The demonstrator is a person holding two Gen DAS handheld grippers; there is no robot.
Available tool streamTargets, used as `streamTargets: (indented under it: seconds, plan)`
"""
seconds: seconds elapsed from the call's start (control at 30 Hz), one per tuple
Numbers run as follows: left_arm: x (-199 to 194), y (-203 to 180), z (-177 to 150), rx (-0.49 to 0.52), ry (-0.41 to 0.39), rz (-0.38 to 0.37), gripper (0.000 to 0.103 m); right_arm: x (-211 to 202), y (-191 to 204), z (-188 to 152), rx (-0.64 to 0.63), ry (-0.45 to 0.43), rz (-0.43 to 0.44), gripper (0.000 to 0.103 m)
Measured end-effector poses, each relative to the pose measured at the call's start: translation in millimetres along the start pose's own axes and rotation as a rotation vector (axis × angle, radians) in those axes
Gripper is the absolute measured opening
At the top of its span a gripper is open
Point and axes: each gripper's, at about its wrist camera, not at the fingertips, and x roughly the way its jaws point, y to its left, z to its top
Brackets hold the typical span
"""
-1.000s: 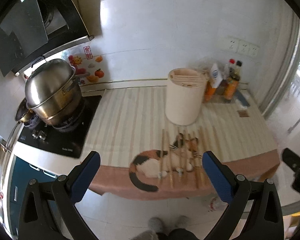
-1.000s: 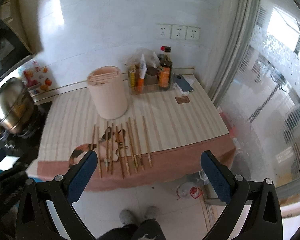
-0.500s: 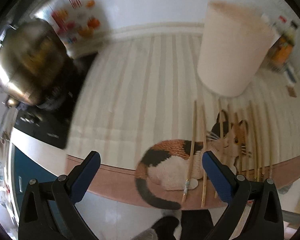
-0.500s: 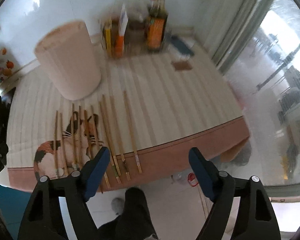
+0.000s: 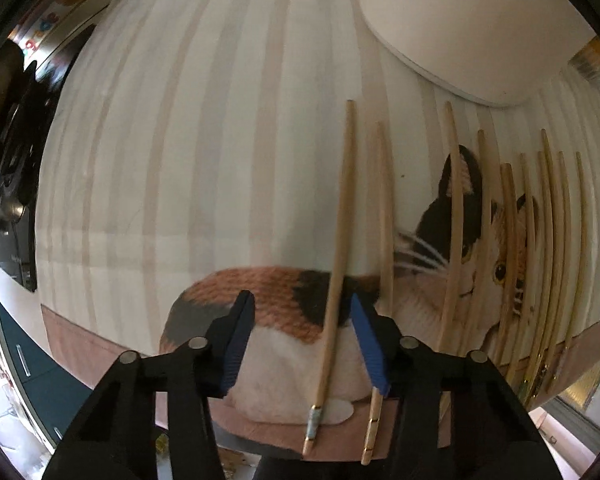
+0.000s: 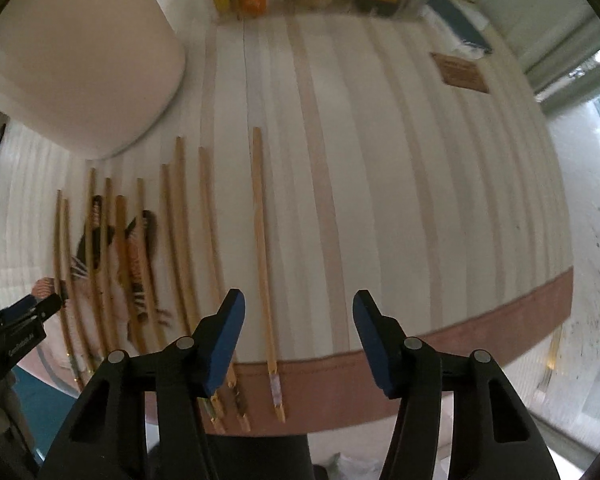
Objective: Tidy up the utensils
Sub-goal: 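Lower the left tool onto a wooden chopstick and close it while the right tool grasps another chopstick, then lift the left tool's chopstick into the pink holder and open while the right tool does likewise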
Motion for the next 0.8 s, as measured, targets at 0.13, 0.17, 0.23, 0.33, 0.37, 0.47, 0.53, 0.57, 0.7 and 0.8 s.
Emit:
streamTargets:
  seconds: [0.13, 0.17, 0.23, 0.33, 0.37, 0.47, 0.53, 0.57, 0.7, 0.8]
  plan:
    - [-1, -5, 9, -0.005, 0.010, -0.031, 0.010, 14, 5, 12, -0.044, 0.032, -0.006, 0.058]
    - [0, -3, 11, -0.020, 0.013, -0.028, 0.005, 18, 6, 15, -0.051, 0.041, -0.013, 0.058]
    - [-1, 1, 16, -0.046, 0.010, -0.018, 0.005, 29, 8, 21, -0.063, 0.067, -0.017, 0.058]
    - [1, 24, 22, -0.125, 0.022, -0.056, 0.005, 47, 12, 25, -0.079, 0.127, -0.014, 0.041]
    - [1, 35, 22, -0.161, 0.030, -0.079, 0.005, 45, 11, 26, -0.073, 0.111, -0.006, 0.037]
    - [3, 53, 24, -0.217, 0.047, -0.133, 0.005, 43, 15, 25, -0.083, 0.114, -0.005, 0.008]
    - [4, 62, 25, -0.204, 0.048, -0.138, 0.005, 42, 22, 17, -0.095, 0.125, 0.000, 0.007]
    - [3, 65, 26, -0.185, 0.046, -0.135, 0.005, 42, 24, 12, -0.101, 0.133, 0.003, 0.007]
    - [-3, 59, 28, -0.118, 0.047, -0.116, 0.008, 43, 34, -6, -0.100, 0.124, -0.013, 0.008]
    - [-12, 48, 35, -0.085, 0.052, -0.101, 0.009, 43, 45, -14, -0.075, 0.128, -0.031, 0.008]
